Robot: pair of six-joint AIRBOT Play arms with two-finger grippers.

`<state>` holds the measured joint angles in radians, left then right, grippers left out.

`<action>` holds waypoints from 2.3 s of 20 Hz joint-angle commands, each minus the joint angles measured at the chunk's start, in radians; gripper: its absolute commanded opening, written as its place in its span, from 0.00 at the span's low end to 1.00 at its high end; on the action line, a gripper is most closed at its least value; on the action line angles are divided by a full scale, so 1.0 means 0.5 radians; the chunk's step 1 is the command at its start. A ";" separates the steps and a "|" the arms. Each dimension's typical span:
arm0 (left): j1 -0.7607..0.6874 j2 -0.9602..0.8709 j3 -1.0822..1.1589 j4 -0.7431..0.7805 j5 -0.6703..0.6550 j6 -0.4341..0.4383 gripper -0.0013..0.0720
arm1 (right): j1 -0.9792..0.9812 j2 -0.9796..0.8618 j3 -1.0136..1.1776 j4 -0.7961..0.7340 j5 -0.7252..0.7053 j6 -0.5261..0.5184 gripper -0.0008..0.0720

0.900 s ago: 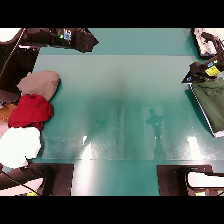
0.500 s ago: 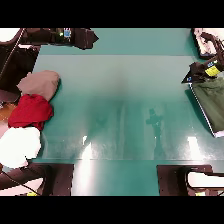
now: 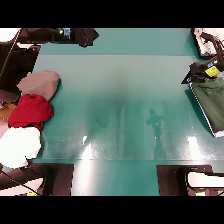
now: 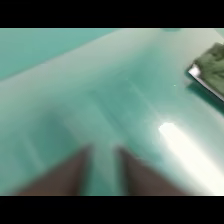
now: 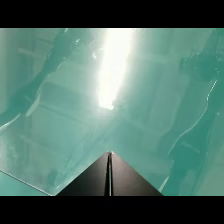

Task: Fold the shirts.

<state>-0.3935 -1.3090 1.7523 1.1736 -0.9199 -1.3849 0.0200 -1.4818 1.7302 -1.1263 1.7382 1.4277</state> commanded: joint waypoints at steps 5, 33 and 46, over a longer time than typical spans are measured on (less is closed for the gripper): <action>0.350 -0.117 -0.199 1.244 -0.192 -0.584 0.75 | 0.002 -0.001 -0.001 0.002 -0.002 0.002 0.04; 0.526 -0.137 0.443 1.010 -0.581 -0.165 0.05 | 0.002 -0.001 0.403 0.002 -0.085 0.002 0.04; -0.407 0.039 0.267 0.552 -0.803 -0.011 0.05 | 0.002 0.150 0.390 0.003 -0.249 0.002 0.04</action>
<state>-0.5217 -1.2430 1.9366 1.4715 -1.3148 -1.4002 0.0212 -1.4223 1.9507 -1.1248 1.6180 1.4281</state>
